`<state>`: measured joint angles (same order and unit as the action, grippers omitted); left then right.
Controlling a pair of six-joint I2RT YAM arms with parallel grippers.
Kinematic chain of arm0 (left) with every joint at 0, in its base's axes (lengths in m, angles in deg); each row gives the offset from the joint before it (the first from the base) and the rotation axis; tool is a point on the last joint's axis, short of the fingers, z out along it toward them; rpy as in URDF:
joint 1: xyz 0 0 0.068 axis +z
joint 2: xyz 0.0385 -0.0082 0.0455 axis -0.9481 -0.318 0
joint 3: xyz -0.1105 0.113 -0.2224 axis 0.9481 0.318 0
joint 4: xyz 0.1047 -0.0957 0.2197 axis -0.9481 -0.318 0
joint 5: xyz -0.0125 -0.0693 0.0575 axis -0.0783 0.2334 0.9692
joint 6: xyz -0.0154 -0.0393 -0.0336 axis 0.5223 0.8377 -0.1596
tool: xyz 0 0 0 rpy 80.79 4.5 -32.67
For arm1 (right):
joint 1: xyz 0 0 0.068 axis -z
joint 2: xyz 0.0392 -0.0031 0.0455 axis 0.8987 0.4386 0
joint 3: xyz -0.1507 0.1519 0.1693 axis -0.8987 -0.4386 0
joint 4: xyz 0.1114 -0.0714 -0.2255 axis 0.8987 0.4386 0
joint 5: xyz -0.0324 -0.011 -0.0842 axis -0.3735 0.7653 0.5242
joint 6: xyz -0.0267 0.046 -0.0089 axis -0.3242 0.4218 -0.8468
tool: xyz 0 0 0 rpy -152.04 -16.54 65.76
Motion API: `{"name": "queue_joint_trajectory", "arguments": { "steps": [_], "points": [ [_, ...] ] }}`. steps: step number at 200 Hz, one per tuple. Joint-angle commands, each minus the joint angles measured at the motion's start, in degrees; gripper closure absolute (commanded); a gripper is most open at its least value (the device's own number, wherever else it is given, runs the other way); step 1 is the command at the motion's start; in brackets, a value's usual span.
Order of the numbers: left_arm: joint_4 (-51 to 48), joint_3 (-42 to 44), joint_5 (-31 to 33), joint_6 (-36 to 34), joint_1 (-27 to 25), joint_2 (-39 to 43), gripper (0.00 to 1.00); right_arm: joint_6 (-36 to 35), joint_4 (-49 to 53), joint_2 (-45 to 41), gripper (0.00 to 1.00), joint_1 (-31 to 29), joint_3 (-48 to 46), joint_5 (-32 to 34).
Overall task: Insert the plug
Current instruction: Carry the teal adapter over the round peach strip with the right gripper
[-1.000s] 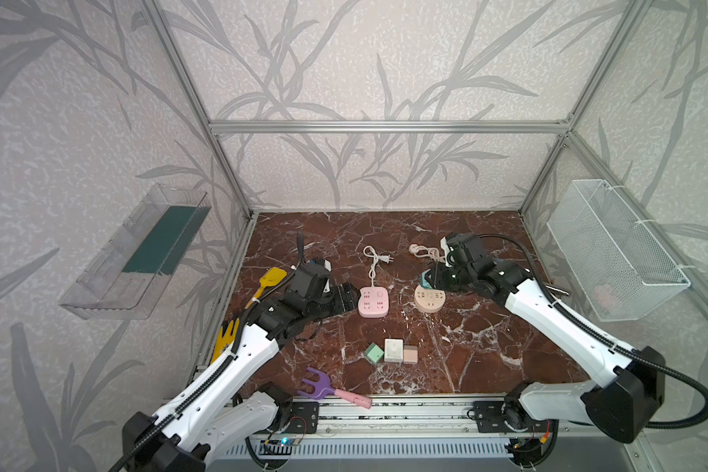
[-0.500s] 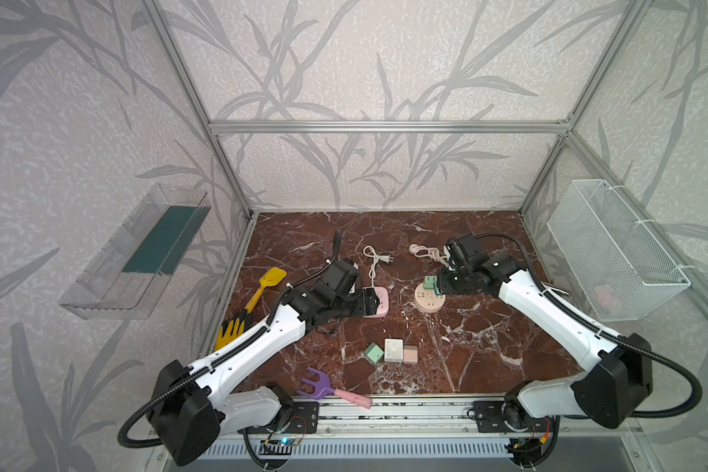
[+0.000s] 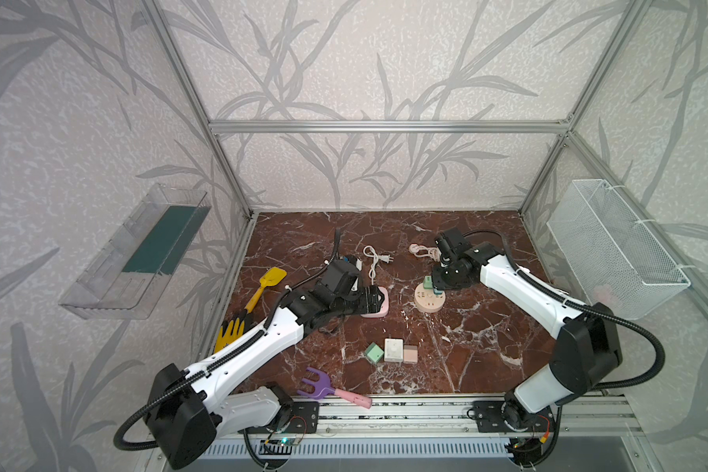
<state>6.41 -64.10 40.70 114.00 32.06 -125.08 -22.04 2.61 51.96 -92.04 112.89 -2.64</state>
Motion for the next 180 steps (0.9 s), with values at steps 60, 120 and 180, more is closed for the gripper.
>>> {"name": "queue_joint_trajectory", "arguments": {
  "steps": [60,120,180],
  "points": [
    [1.7,-0.1,-0.9,-1.1,-0.3,-1.1,0.14,-0.4,4.5,1.8,1.00,0.5,0.8,2.4],
    [2.3,-0.1,-0.9,-1.3,-0.3,-2.0,0.14,-0.1,4.9,1.2,1.00,0.6,0.1,2.2],
    [2.0,0.1,-0.8,-1.3,-0.2,-1.6,0.14,0.3,4.1,2.3,1.00,0.7,0.2,1.9]
  ]
}}
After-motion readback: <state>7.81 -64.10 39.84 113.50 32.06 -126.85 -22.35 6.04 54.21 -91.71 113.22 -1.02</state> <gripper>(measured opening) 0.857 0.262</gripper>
